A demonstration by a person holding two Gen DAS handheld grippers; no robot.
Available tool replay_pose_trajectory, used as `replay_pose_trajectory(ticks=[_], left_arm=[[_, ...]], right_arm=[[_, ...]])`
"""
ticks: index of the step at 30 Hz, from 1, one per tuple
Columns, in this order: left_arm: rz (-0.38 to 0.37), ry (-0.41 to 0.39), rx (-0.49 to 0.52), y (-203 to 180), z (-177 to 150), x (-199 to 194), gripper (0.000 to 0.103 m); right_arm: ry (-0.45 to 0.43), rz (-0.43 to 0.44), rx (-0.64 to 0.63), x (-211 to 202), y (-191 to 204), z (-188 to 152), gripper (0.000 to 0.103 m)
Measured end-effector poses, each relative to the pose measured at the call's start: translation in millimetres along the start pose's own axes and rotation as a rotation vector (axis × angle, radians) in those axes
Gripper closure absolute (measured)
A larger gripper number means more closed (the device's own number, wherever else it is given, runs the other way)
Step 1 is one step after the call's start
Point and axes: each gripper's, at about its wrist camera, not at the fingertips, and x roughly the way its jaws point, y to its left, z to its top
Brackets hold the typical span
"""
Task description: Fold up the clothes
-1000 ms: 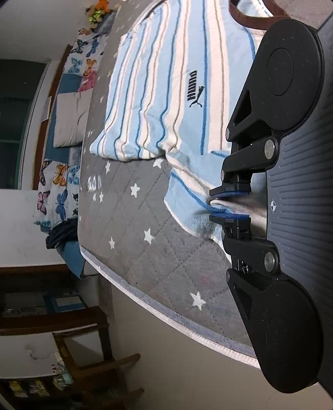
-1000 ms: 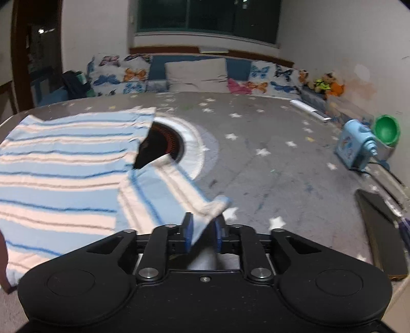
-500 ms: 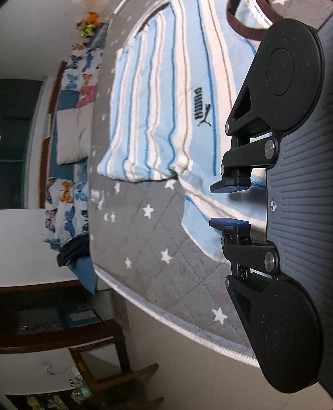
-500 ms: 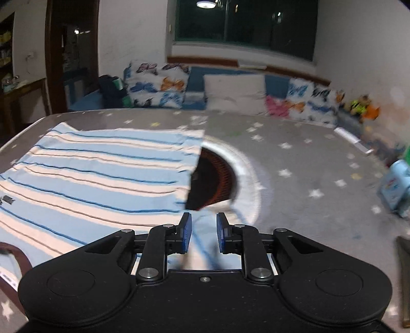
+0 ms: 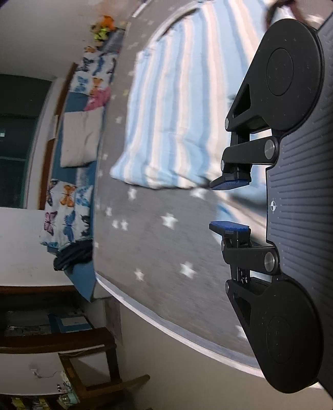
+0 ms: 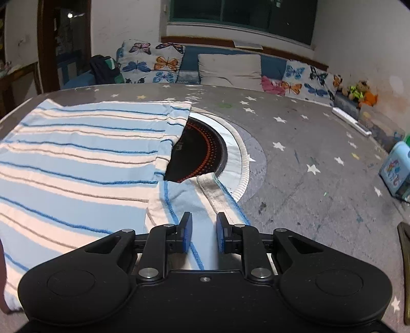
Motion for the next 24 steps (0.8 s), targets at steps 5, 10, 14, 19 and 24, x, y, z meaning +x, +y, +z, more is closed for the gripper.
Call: replay_pose_trajectory(ticks=[5,10,14,19,24], left_arm=[[-0.037,-0.002,0.012,-18.6,39.1,43.2,0.075],[-0.047,-0.011,0.01,-35.7,75.6,95.6,0.067],[-0.019,0.008,0.012,-46.8,97.4,142.8,0.067],[-0.032,0.039,-0.044,-48.5,104.9,174.3,0.079],[-0.047,-0.03,-0.066,-58.1,97.8,166.0,0.096]], right_arm=[[-0.024,0.002,-0.004,-1.5,0.6,-4.4,0.08],[-0.064,0.006,-0.013,-1.8,-2.2,-10.5,0.08],[-0.092,-0.001,-0.026,-2.8,-0.8,-15.0,0.08],[-0.099,0.007,-0.016,-2.8,-3.0,-15.0,0.08],[-0.101,0.015,-0.004,-2.6,-4.4,-15.3,0.079]])
